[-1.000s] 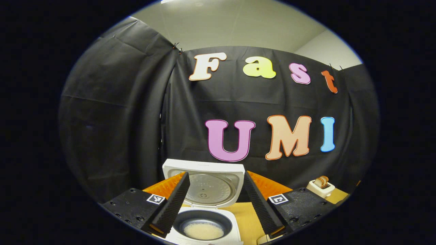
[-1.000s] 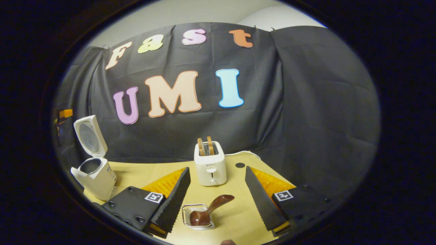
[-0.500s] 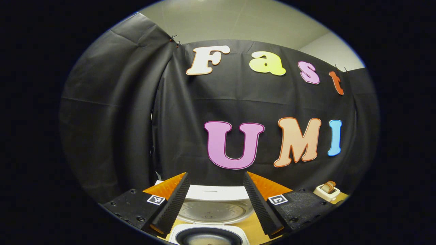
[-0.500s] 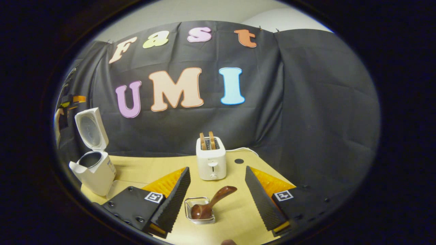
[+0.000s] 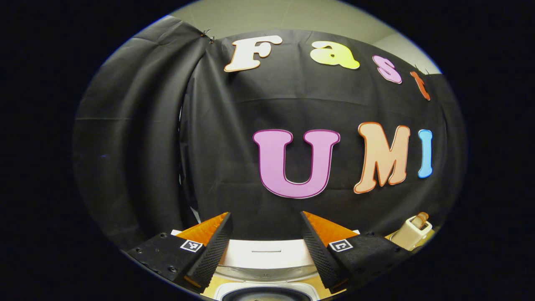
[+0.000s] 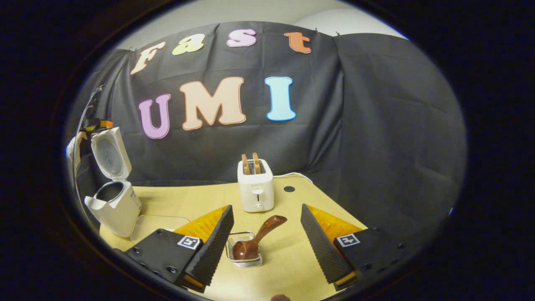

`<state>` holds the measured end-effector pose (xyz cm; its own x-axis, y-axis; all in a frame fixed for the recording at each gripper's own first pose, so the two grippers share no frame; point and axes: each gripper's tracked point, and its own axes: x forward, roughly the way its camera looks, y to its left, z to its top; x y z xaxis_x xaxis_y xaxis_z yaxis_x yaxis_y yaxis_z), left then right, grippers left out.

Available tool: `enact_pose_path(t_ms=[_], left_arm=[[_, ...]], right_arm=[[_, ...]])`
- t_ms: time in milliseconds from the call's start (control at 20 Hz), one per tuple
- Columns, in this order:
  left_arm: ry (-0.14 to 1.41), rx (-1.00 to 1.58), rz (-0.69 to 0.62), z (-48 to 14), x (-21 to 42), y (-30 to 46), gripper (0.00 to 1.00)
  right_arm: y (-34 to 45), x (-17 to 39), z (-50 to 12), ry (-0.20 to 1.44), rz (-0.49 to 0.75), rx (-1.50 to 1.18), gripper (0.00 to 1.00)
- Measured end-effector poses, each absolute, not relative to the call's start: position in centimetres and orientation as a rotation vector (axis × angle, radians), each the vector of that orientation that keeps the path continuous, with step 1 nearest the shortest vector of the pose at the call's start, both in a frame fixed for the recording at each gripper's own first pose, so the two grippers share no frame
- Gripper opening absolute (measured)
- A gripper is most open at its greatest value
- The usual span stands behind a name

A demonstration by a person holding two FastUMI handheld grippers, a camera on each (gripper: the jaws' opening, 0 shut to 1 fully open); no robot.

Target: Close the left gripper, press the button to open the rice cooker; take a wooden spoon from the chopstick holder with the right hand, scoop a spoonful of rice and pour it into the rice cooker, then put the wooden spoon back into the chopstick holder.

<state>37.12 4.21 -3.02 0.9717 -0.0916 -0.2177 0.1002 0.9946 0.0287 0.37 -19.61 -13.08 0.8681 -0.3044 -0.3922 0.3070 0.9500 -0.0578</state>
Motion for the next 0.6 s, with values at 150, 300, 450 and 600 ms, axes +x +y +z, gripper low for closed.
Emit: enact_pose_path(t_ms=[150,300,450,600], left_arm=[[0.231,0.03,-0.089,-3.0,36.8,4.1,0.93],[0.231,0.042,-0.095,-3.1,35.3,4.1,0.95],[0.24,0.031,-0.106,-3.2,32.6,4.4,0.95],[0.256,0.027,-0.117,-3.8,30.4,4.4,0.95]], right_arm=[[-19.0,1.0,-12.8,0.391,-0.294,0.009,0.99],[-17.3,2.1,-12.7,0.383,-0.247,0.008,0.99],[-15.2,3.2,-13.1,0.389,-0.186,0.027,1.0],[-12.9,4.1,-13.2,0.391,-0.123,0.031,1.0]])
